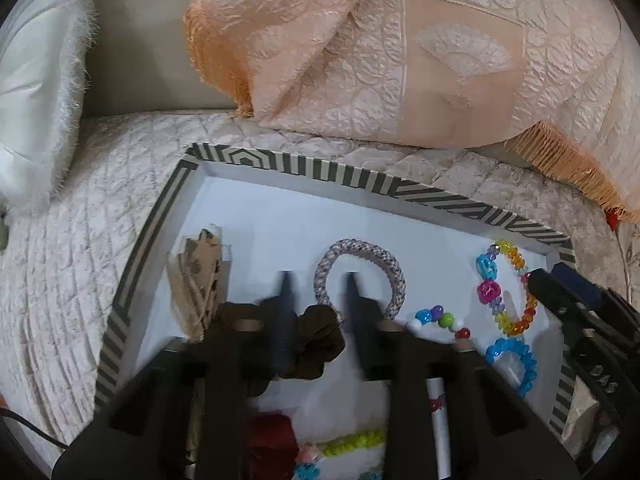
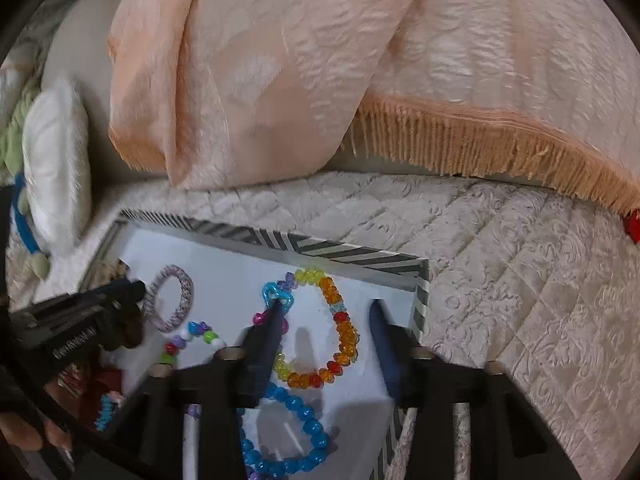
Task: Organize jewelry
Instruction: 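Withdraw both open grippers from the tray toward the black items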
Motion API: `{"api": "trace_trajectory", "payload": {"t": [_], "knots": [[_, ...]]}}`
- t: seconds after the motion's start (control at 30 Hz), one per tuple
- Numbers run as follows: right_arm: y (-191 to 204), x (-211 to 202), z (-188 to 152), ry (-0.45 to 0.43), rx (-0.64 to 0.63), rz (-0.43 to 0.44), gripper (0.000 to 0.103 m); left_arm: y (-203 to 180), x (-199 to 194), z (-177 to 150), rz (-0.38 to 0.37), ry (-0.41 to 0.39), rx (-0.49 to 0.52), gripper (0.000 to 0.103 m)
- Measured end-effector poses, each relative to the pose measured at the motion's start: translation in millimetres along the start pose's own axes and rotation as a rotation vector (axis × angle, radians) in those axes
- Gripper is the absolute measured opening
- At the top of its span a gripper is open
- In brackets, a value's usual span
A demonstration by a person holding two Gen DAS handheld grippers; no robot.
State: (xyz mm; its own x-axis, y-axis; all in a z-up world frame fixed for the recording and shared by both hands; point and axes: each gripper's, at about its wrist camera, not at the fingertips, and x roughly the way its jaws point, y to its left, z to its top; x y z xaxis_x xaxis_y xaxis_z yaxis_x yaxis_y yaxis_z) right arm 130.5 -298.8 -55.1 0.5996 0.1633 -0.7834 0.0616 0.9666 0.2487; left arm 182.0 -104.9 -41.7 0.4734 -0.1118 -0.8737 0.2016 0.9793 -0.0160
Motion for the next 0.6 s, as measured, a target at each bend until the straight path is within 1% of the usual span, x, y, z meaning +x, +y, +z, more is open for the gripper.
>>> {"api": "trace_trajectory", "payload": {"t": [0.03,0.17,0.27,0.47,0.6], "knots": [[0.8,-3.6,-1.7,-0.002,-0.007,-0.002,0.044,1.1,-2.9,-0.9,-0.011,-0.008,-0.004,0.041],[6.4,-16.1,-10.4,-0.002,-0.042,-0.001,0.044,0.9,-12.9,-4.0,-0.009,-0.019,0.005,0.041],[11.9,-26.1,-17.4,-0.015,-0.064,-0.024,0.044,0.1,-21.3,-8.6,-0.01,-0.027,0.012,0.041],[14.3,-48.4,-30.4,-0.039,-0.048,-0.052,0.044,2.1,-36.5,-20.5,-0.002,-0.04,0.014,0.041],[19.2,-60.6,-40.4,-0.037,-0.057,-0.052,0.044,6.6,-51.5,-32.5,0.026,-0.071,0.025,0.041]]}}
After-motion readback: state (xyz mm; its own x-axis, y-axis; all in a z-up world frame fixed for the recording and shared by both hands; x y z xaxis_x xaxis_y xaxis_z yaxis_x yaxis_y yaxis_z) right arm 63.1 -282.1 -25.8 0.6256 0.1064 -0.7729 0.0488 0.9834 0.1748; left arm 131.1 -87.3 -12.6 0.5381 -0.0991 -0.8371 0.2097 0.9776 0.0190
